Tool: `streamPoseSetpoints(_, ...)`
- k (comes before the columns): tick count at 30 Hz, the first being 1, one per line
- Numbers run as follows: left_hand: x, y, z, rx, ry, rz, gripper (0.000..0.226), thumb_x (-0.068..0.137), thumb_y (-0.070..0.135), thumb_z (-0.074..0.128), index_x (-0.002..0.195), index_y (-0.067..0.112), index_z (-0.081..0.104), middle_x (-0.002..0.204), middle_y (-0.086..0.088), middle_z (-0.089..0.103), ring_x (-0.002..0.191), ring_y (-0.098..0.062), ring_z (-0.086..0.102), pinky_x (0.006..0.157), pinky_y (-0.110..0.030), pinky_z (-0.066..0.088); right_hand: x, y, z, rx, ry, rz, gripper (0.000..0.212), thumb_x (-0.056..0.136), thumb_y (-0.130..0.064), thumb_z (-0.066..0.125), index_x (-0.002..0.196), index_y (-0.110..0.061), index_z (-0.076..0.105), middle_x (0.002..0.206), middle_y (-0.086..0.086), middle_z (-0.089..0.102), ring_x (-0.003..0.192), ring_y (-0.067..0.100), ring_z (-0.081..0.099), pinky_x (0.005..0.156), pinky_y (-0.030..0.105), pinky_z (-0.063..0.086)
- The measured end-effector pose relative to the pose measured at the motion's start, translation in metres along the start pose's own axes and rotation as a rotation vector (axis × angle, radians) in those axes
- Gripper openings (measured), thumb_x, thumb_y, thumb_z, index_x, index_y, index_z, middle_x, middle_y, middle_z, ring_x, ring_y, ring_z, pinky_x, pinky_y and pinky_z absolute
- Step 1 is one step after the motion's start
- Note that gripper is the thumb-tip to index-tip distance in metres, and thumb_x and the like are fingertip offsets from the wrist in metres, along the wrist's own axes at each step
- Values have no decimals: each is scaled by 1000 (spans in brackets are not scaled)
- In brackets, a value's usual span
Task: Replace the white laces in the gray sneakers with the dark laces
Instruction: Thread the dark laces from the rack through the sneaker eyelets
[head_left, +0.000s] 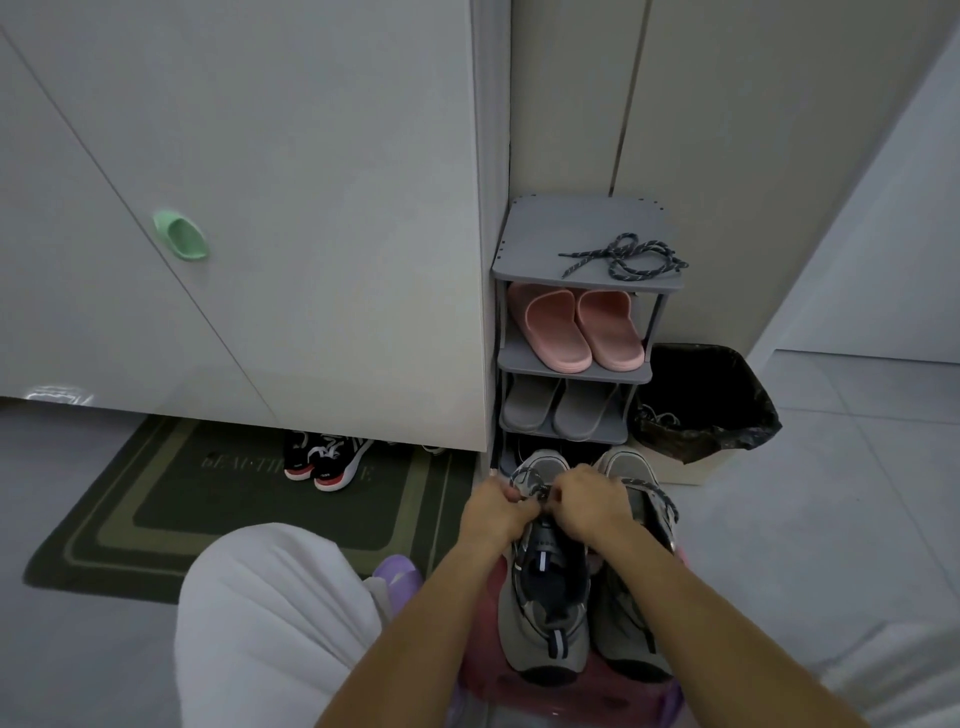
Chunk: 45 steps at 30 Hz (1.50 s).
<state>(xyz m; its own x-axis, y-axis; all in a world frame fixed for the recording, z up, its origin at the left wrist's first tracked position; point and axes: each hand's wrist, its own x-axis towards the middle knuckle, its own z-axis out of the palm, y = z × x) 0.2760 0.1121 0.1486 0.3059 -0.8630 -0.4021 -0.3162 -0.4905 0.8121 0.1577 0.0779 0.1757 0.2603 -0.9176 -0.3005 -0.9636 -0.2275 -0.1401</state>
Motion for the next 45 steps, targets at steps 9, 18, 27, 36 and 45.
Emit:
streamPoseSetpoints(9,3,-4,-4,-64,-18,-50,23,75,16,72,72,19,49,78,-6,59,77,-24,58,84,-42,52,-9,52,-26,37,53,54,21,93,-32,49,106,-23,64,121,5,51,115,24,51,97,37,37)
streamPoseSetpoints(18,0,1,-6,24,-32,-39,22,79,16,69,68,17,51,69,-1,56,74,-22,57,82,-39,52,-24,95,-50,126,14,175,18,97,-32,43,95,-20,57,109,4,60,105,24,55,89,35,34)
streamPoseSetpoints(27,9,-3,-27,232,-30,-16,27,90,16,57,63,15,52,64,1,52,57,-8,47,58,-22,41,-35,108,-78,67,12,139,16,85,-40,64,93,-26,62,96,-7,62,96,15,59,82,29,41)
streamPoseSetpoints(36,-28,52,4,173,-215,338,9,90,21,61,95,16,65,89,5,60,85,-9,57,61,-9,41,-34,94,-104,653,47,113,19,82,-15,70,67,-10,59,65,8,61,55,15,53,54,25,43)
streamPoseSetpoints(45,-46,81,19,132,-338,318,19,94,27,53,104,13,62,94,1,61,78,-12,54,65,-19,45,-30,64,-116,941,204,127,14,85,-15,68,75,-6,64,60,4,58,48,6,52,39,7,40)
